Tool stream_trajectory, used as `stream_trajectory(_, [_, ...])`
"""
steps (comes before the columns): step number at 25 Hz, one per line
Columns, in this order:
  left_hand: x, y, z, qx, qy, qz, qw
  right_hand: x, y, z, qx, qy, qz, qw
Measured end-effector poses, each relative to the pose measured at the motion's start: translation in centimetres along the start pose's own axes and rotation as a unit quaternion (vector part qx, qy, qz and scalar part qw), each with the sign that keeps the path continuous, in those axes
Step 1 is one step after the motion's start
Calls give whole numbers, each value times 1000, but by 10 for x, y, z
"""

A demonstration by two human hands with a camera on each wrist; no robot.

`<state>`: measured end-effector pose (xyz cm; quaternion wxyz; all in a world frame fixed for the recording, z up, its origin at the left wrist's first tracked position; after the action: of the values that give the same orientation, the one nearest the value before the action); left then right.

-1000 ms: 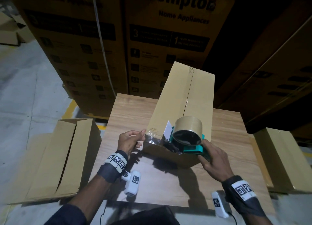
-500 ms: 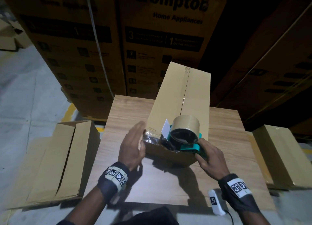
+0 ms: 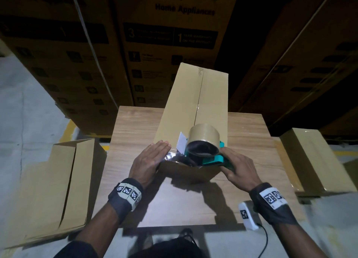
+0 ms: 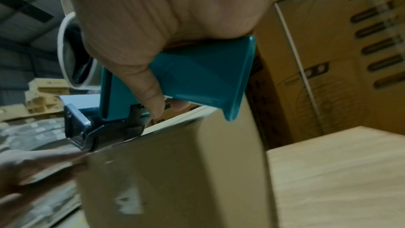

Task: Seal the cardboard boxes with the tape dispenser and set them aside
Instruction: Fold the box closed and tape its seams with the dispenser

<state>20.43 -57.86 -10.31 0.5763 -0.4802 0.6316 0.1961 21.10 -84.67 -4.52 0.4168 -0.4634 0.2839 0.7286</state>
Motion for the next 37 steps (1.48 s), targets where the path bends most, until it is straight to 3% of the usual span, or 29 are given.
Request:
stream_trajectory(5, [9,0,5,-45,-4,36,998,-30,54,-51,37,16,1,999])
stream_trajectory(9, [10,1,5,-68,3,51,996,-28,61,-59,47,27,7,999])
stream_trajectory(14, [10,-2,-15,-55,-17,24,998,-22,66,-61,43,11,-7,999])
stream_trajectory(20, [51,-33,-82,33,-34,112,993,-21,62,-62,42,24,-4,999])
stream_trajectory(24, [53,-49,-96,3,-59,134,989,-22,65,-63,50,14,-1,999])
stream_trajectory(28, [48,-49,-90,17,-69,118,990,-23,64,-64,52,27,12,998])
stream_trajectory(34, [47,-51,-91,2,-62,141,988,-52,109,-98,94,40,-12,995])
stream_trajectory(37, [49,-48,-92,-12,-38,148,988,-39,105,-101,94,66,9,993])
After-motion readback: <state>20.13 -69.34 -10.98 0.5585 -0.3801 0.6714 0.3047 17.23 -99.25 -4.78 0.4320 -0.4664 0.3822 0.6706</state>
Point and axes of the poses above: each hand's wrist, its own y-axis away from the middle knuckle, its own x-axis out of the palm, z = x × y, the point moved 8 cm from there along -y, towards the middle knuckle, and after that the axes turned 11 degrees about z, right-handed, at the moved point
